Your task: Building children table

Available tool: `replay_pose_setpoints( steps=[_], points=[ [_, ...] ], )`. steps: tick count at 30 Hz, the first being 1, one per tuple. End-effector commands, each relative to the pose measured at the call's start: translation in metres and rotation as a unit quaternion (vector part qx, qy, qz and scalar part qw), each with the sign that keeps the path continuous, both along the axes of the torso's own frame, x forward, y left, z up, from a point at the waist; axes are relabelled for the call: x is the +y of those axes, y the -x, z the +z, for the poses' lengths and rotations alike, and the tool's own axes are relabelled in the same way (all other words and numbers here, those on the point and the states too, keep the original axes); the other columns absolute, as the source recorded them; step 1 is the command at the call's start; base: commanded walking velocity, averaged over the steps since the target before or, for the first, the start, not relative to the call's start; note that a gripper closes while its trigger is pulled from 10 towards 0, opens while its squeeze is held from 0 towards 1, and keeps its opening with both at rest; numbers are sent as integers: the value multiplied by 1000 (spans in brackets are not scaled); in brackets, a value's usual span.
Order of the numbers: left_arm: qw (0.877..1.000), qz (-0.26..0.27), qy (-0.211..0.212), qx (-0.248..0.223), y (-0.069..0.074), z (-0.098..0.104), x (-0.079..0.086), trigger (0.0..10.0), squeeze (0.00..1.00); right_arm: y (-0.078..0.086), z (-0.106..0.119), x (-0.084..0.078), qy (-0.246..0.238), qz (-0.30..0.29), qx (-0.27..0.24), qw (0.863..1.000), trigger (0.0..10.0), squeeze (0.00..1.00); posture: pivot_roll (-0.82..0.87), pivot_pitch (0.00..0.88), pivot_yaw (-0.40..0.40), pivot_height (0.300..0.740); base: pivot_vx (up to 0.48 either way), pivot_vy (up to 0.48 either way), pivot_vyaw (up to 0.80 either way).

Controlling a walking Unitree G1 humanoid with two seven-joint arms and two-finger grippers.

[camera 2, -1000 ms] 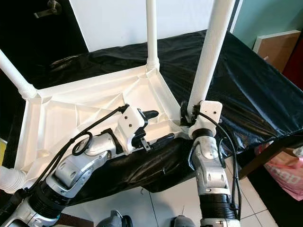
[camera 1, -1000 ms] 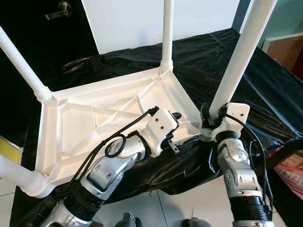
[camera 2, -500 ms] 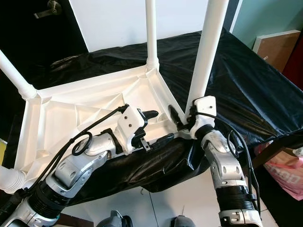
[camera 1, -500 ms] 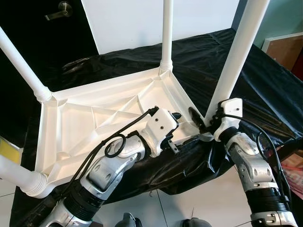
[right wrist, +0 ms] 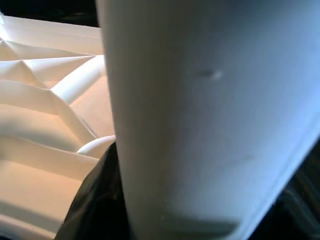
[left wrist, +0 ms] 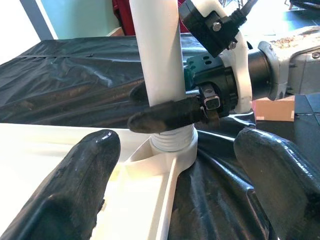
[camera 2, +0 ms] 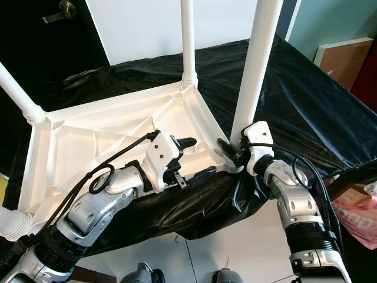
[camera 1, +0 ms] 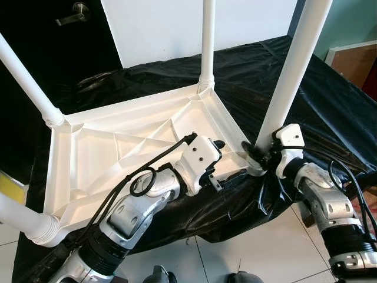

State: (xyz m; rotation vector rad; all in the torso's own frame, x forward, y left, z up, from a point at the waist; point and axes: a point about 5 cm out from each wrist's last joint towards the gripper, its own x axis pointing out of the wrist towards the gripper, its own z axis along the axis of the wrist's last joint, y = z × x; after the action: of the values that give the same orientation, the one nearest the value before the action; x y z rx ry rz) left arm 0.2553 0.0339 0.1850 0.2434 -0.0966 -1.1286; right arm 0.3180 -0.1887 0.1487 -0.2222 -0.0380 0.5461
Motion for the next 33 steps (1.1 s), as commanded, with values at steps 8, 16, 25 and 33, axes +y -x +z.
replay_pose_setpoints(
  steps=[8,16,25,33],
  points=[
    [999,-48,-15,3,5,0,1,10000,0,0,-10,-4,4,-1,22,1000,10000,0,-68,79,66,740,0,0,0],
    [999,-50,-15,5,6,0,1,10000,0,4,-19,9,-33,-68,32,997,10000,0,-70,83,66,740,0,0,0],
    [999,-50,-15,7,7,0,0,10000,0,8,-24,18,-72,-170,39,982,10000,0,-71,86,64,740,0,0,0],
    [999,-51,-14,8,7,0,0,10000,0,14,-28,31,-95,-271,49,957,10000,0,-65,88,57,740,0,0,0]
  ],
)
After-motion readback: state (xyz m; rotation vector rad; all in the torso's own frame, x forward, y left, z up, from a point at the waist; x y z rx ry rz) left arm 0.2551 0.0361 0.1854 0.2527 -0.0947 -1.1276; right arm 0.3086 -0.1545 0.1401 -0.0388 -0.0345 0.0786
